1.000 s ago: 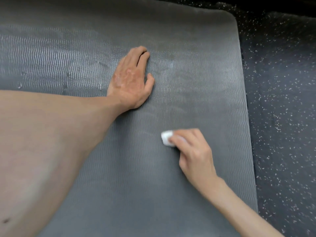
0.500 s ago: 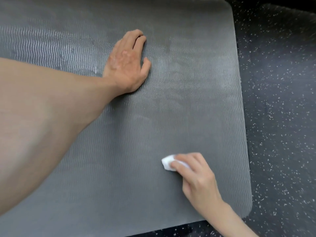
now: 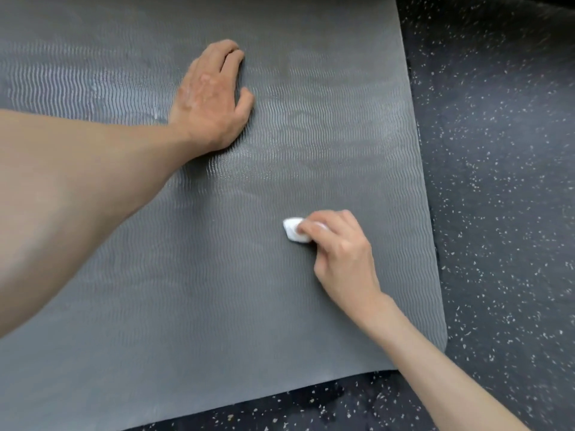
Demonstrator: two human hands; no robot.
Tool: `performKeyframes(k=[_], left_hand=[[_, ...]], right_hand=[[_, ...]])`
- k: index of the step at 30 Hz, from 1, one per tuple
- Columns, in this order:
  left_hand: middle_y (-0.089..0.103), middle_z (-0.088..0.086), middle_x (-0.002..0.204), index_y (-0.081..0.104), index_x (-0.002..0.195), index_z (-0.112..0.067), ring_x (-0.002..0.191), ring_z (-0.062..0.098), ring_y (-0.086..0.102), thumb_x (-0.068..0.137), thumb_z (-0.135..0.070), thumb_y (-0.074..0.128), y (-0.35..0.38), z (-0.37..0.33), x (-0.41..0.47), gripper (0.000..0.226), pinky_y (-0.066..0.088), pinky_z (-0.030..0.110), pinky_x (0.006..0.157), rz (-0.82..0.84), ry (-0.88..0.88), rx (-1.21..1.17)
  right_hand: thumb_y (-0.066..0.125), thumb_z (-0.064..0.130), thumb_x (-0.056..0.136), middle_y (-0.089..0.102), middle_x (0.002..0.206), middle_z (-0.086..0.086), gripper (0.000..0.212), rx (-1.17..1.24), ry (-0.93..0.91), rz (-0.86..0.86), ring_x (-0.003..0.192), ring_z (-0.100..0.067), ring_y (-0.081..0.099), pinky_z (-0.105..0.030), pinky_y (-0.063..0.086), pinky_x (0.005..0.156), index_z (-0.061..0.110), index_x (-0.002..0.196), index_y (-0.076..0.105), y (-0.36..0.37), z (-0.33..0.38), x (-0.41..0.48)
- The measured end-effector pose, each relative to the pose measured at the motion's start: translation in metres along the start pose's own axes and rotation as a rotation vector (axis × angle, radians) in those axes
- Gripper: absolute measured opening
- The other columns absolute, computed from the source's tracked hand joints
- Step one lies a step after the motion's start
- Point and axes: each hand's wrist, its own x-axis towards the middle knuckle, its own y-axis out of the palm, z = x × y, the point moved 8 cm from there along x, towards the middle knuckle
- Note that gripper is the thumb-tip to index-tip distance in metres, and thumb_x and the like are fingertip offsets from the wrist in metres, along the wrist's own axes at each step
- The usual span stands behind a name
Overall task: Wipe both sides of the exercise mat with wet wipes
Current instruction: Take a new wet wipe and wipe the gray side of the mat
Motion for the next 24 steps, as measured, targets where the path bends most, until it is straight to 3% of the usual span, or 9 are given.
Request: performKeyframes(k=[4, 7, 11, 14, 17, 20, 24], left_hand=[[0.04, 0.014, 0.147, 0.042, 0.14, 0.002, 0.137, 0.028, 0.036, 0.096, -0.026, 0.04, 0.0, -0.002, -0.002, 0.052, 0.025, 0.036, 0.117, 0.002, 0.036, 0.016], [0.051, 0.021, 0.135, 0.053, 0.128, 0.006, 0.128, 0.036, 0.046, 0.089, -0.02, 0.036, -0.001, -0.013, -0.023, 0.049, 0.034, 0.04, 0.111, 0.006, 0.07, -0.05], [0.058, 0.018, 0.121, 0.06, 0.115, 0.0, 0.112, 0.035, 0.053, 0.084, -0.015, 0.044, 0.003, -0.063, -0.099, 0.039, 0.045, 0.045, 0.094, 0.033, 0.171, -0.156], [0.061, 0.011, 0.111, 0.065, 0.109, -0.007, 0.098, 0.029, 0.053, 0.084, -0.019, 0.047, 0.008, -0.095, -0.143, 0.033, 0.043, 0.041, 0.076, 0.048, 0.185, -0.143], [0.06, 0.008, 0.103, 0.064, 0.104, -0.011, 0.084, 0.029, 0.053, 0.084, -0.021, 0.046, 0.018, -0.113, -0.16, 0.029, 0.042, 0.04, 0.066, 0.114, 0.22, -0.061], [0.056, 0.007, 0.101, 0.061, 0.103, -0.013, 0.082, 0.027, 0.051, 0.083, -0.024, 0.044, 0.022, -0.113, -0.159, 0.028, 0.04, 0.039, 0.065, 0.163, 0.212, -0.026], [0.056, 0.006, 0.101, 0.061, 0.102, -0.014, 0.082, 0.027, 0.05, 0.084, -0.024, 0.042, 0.023, -0.113, -0.157, 0.028, 0.04, 0.039, 0.064, 0.17, 0.197, -0.014]], right_hand=[[0.042, -0.004, 0.086, 0.065, 0.093, -0.005, 0.029, 0.015, 0.057, -0.052, 0.078, -0.023, 0.05, -0.025, 0.041, 0.07, 0.005, 0.09, 0.07, 0.0, 0.007, -0.03], [0.041, -0.003, 0.087, 0.063, 0.096, -0.001, 0.029, 0.072, 0.046, -0.01, 0.08, -0.02, 0.052, -0.023, 0.043, 0.07, 0.011, 0.093, 0.065, -0.004, 0.023, -0.077], [0.043, -0.007, 0.082, 0.063, 0.094, -0.005, 0.029, 0.026, 0.042, 0.007, 0.079, -0.024, 0.052, -0.027, 0.043, 0.069, 0.008, 0.091, 0.067, -0.003, 0.006, -0.048], [0.042, -0.004, 0.083, 0.064, 0.094, -0.008, 0.03, -0.005, 0.099, -0.046, 0.079, -0.026, 0.051, -0.029, 0.043, 0.071, 0.004, 0.092, 0.07, -0.002, -0.006, -0.028], [0.043, -0.004, 0.086, 0.065, 0.095, -0.006, 0.027, 0.023, 0.086, -0.036, 0.081, -0.025, 0.054, -0.025, 0.043, 0.074, 0.006, 0.091, 0.069, -0.005, 0.007, -0.064], [0.042, -0.006, 0.085, 0.064, 0.094, -0.004, 0.029, 0.061, 0.066, -0.001, 0.082, -0.023, 0.054, -0.02, 0.042, 0.076, 0.009, 0.091, 0.066, -0.008, 0.011, -0.077], [0.044, -0.005, 0.081, 0.064, 0.093, -0.006, 0.028, -0.002, 0.106, -0.035, 0.082, -0.025, 0.053, -0.024, 0.042, 0.076, 0.006, 0.087, 0.069, -0.005, -0.012, -0.029]])
